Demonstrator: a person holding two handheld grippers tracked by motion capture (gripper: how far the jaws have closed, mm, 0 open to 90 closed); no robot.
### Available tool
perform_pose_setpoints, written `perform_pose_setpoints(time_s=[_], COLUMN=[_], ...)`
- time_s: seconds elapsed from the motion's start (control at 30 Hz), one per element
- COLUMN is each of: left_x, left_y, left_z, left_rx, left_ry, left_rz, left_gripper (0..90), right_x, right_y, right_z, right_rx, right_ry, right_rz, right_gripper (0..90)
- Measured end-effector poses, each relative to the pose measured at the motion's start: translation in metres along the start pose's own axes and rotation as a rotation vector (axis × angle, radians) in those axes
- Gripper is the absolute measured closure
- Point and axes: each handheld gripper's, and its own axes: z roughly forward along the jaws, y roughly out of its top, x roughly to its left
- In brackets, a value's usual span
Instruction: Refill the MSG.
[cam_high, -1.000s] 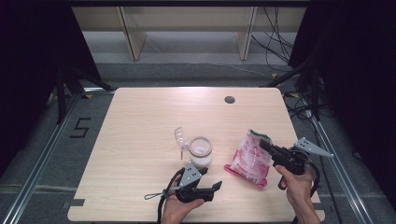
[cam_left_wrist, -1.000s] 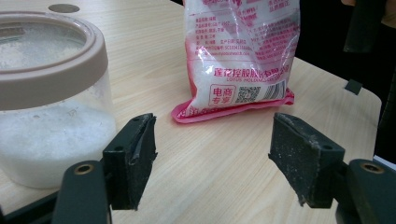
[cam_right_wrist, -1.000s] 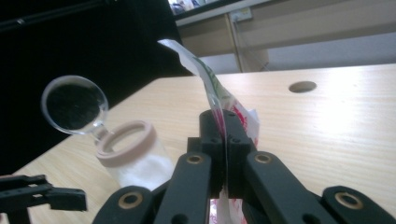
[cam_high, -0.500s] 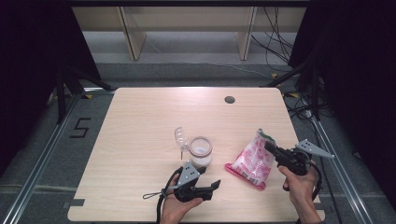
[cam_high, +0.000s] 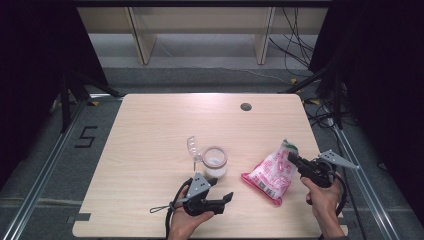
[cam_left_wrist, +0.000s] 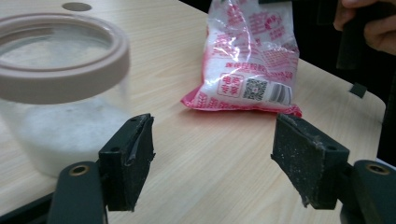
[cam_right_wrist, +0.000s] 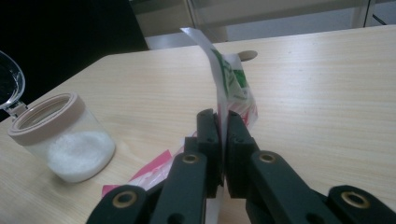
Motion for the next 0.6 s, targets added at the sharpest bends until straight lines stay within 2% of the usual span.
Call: perform_pose_setpoints(time_s=[0.03,0.1,0.13,0.17,0.2,0.23,0.27,0.3,0.33,0.37,0.43,0.47,0.5,0.53,0.57,0.6], left_x=[0.002,0.005,0.007,0.007,0.008,0.009,0.010,0.011,0.012,0.013,0.017,0.018,0.019,0.020,0.022,0.023], left_y=[0.000,0.000,0.000,0.000,-0.001,-0.001,-0.002,-0.003,-0.003,-0.003,-0.004,-0.003,-0.004,-0.003,-0.003,-0.003], left_z=[-0.002,-0.005,-0.007,-0.008,-0.008,-0.009,-0.010,-0.010,-0.011,-0.012,-0.012,-0.014,-0.014,-0.016,-0.017,-0.019], left_rx=[-0.002,-0.012,-0.009,-0.012,-0.010,-0.007,0.005,-0.003,0.008,0.002,0.004,0.009,0.001,0.009,0.003,0.000], left_ry=[0.006,0.016,0.012,0.026,0.025,0.030,0.034,0.031,0.043,0.043,0.050,0.060,0.053,0.067,0.064,0.073], left_rz=[-0.007,-0.013,-0.009,-0.015,-0.015,-0.016,-0.007,-0.012,-0.008,-0.012,-0.015,-0.011,-0.017,-0.010,-0.013,-0.013], left_gripper=[28.7,28.7,28.7,28.6,28.6,28.6,28.5,28.5,28.4,28.4,28.4,28.3,28.3,28.3,28.2,28.2], right_x=[0.000,-0.002,-0.001,-0.001,-0.003,-0.003,-0.004,-0.004,-0.007,-0.005,-0.009,-0.009,-0.010,-0.009,-0.007,-0.007], right_y=[-0.001,0.000,-0.002,-0.004,-0.004,-0.005,-0.006,-0.007,-0.007,-0.007,-0.009,-0.010,-0.011,-0.011,-0.012,-0.012], right_z=[0.001,-0.001,-0.001,0.000,0.000,-0.001,-0.001,0.000,0.000,-0.003,-0.002,-0.002,-0.003,-0.003,-0.004,-0.006], right_rx=[-0.013,0.015,0.011,-0.006,0.000,0.015,0.024,0.005,-0.005,0.027,0.001,0.002,0.005,0.006,0.012,0.025], right_ry=[0.019,-0.015,-0.005,-0.006,0.003,-0.005,-0.019,-0.004,-0.008,-0.017,-0.012,-0.021,-0.036,-0.024,-0.026,-0.038], right_rz=[0.021,-0.004,0.029,0.042,0.030,0.049,0.046,0.078,0.040,0.075,0.048,0.056,0.041,0.066,0.099,0.085], right_gripper=[86.3,85.4,85.3,85.1,84.7,84.1,83.7,83.4,82.4,81.6,80.0,78.4,75.7,74.4,73.8,73.1])
